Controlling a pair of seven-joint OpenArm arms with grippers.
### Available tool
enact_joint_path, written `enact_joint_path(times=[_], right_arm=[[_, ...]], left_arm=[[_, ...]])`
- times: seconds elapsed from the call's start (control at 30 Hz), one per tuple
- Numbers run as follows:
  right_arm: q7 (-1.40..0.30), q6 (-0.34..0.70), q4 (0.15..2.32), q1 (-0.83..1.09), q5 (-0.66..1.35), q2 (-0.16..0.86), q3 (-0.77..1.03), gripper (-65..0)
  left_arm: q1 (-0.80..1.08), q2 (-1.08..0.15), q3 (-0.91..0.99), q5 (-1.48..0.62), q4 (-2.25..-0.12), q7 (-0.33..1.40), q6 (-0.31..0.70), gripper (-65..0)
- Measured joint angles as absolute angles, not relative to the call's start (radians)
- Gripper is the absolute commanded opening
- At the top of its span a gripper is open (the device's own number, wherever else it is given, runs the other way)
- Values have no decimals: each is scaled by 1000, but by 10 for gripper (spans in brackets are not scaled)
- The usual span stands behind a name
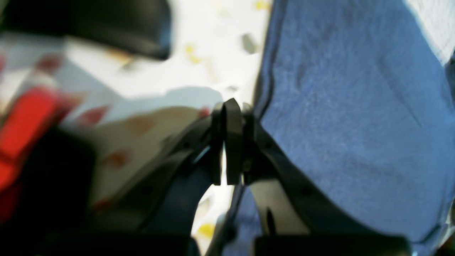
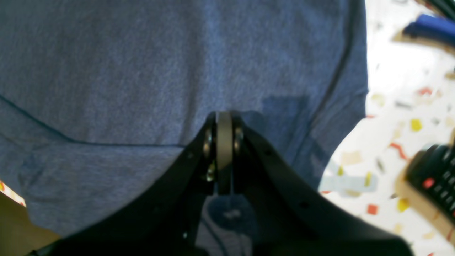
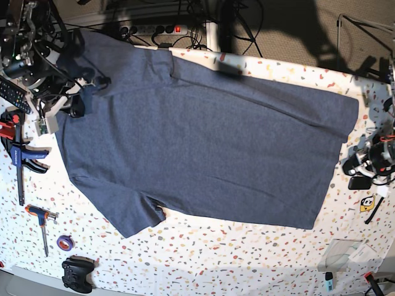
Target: Fold the T-shirt properly
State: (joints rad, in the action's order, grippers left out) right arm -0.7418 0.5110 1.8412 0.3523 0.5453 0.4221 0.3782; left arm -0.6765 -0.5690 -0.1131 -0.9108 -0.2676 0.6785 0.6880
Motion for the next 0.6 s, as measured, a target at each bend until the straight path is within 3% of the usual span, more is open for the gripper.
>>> enact_joint_path(times=[0.13,0.27,0.5,0.6], right_arm=[[-741,513,1841,352,546,379,378,-650],[-739,513,1841,352,545,370,378,-650],[-717,513,1841,352,512,368,378,-650],[-692,513,1841,352,480,368,378,-650]], left_arm=[[-677,-604,-113,-1043,-268,740,685,-650],[-679,-589,-113,-1013,-268,590,685,-650],[-677,-525,-113,-569,-268,148,684,-650],[-679,-467,-113,-398,-269,56,653,-650]])
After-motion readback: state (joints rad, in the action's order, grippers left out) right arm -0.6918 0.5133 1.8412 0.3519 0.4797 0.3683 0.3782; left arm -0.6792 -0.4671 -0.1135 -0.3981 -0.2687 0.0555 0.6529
